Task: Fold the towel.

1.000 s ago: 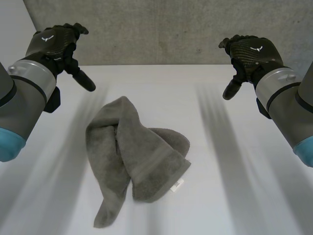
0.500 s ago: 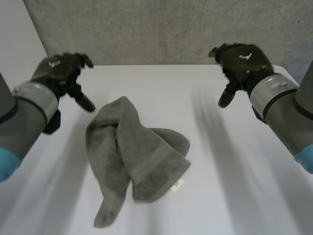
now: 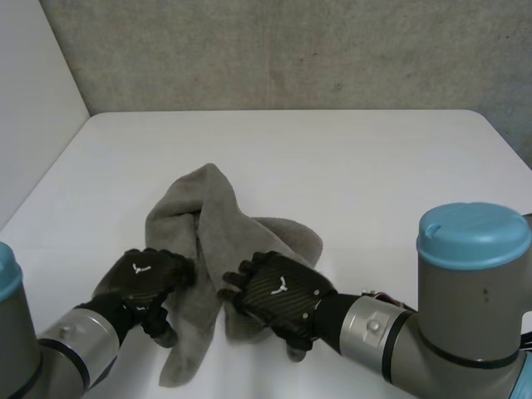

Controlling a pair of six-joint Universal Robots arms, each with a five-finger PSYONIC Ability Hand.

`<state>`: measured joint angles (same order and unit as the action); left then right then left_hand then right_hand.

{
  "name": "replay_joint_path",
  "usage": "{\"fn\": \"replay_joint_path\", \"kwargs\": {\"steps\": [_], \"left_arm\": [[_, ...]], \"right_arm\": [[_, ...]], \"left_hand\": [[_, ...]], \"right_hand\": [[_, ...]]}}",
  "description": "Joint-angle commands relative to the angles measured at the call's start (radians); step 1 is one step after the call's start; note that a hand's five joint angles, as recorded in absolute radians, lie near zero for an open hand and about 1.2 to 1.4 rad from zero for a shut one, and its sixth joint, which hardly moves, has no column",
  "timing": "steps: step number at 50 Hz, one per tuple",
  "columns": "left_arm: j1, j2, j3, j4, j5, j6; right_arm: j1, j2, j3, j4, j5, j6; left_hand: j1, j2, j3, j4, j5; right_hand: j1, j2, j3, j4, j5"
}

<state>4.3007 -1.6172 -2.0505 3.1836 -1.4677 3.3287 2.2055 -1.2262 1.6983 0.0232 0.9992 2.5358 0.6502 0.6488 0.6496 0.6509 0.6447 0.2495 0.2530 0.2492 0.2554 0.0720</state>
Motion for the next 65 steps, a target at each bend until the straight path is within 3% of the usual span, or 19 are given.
{"fn": "replay_joint_path", "kwargs": {"steps": [1,10,16,17,19,21,24,25,32,34,40,45,52,58,65], "left_arm": [[-0.004,-0.087,-0.004,0.055,-0.008,-0.005],[-0.019,-0.164,0.013,0.093,-0.019,-0.003],[-0.033,-0.207,0.032,0.130,-0.088,-0.001],[-0.041,-0.213,0.038,0.137,-0.104,0.000],[-0.050,-0.216,0.044,0.144,-0.123,0.000],[-0.059,-0.216,0.058,0.162,-0.148,0.000],[-0.064,-0.216,0.064,0.177,-0.154,0.000],[-0.067,-0.214,0.070,0.194,-0.157,0.000],[-0.072,-0.213,0.110,0.210,-0.161,0.028],[-0.072,-0.195,0.130,0.207,-0.158,0.038],[-0.058,-0.073,0.153,0.200,-0.154,0.040],[-0.004,0.127,0.174,0.173,-0.149,0.034],[0.022,0.229,0.229,0.128,-0.138,0.026],[0.063,0.203,0.240,0.108,-0.134,0.025],[0.088,-0.102,0.249,0.110,-0.092,0.028]], "right_arm": [[0.023,0.068,-0.006,-0.063,-0.002,0.000],[0.059,0.136,-0.045,-0.134,0.095,-0.003],[0.092,0.211,-0.080,-0.164,0.141,-0.038],[0.097,0.227,-0.089,-0.180,0.153,-0.048],[0.097,0.235,-0.097,-0.198,0.171,-0.049],[0.094,0.237,-0.108,-0.244,0.211,-0.043],[0.091,0.237,-0.114,-0.266,0.234,-0.035],[0.085,0.237,-0.121,-0.279,0.261,-0.028],[0.077,0.217,-0.161,-0.293,0.400,0.035],[0.033,0.145,-0.169,-0.283,0.441,0.101],[-0.096,-0.009,-0.158,-0.252,0.437,0.179],[-0.232,-0.195,-0.193,-0.076,0.354,0.201],[-0.355,-0.279,-0.288,0.085,0.312,0.202],[-0.452,-0.259,-0.332,0.221,0.279,0.182],[-0.446,-0.043,-0.342,0.239,0.254,0.116]], "left_hand": [[-0.087,-0.086,-0.087,-0.088,-0.256],[-0.099,-0.098,-0.098,-0.100,-0.268],[-0.079,-0.077,-0.078,-0.079,-0.248],[-0.061,-0.060,-0.060,-0.062,-0.230],[0.039,0.040,0.040,0.038,-0.130],[0.460,0.461,0.460,0.459,0.291],[0.635,0.636,0.636,0.634,0.466],[0.745,0.746,0.746,0.744,0.576],[0.746,0.747,0.747,0.745,0.577],[0.746,0.747,0.747,0.745,0.577],[0.746,0.747,0.747,0.745,0.577],[0.746,0.747,0.747,0.745,0.577],[0.746,0.747,0.747,0.745,0.577],[0.746,0.747,0.747,0.745,0.577],[0.746,0.747,0.747,0.745,0.577]], "right_hand": [[0.029,0.026,0.030,0.023,0.032],[0.064,0.061,0.065,0.059,0.067],[0.164,0.161,0.165,0.158,0.167],[0.269,0.265,0.269,0.263,0.272],[0.405,0.402,0.405,0.399,0.408],[0.761,0.758,0.762,0.755,0.764],[0.945,0.942,0.946,0.939,0.948],[1.131,1.128,1.132,1.125,1.134],[1.147,1.143,1.147,1.141,1.150],[1.147,1.143,1.147,1.141,1.150],[1.147,1.143,1.147,1.141,1.150],[1.147,1.143,1.147,1.141,1.150],[1.147,1.143,1.147,1.141,1.150],[1.147,1.143,1.147,1.141,1.150],[1.147,1.143,1.147,1.141,1.150]]}}
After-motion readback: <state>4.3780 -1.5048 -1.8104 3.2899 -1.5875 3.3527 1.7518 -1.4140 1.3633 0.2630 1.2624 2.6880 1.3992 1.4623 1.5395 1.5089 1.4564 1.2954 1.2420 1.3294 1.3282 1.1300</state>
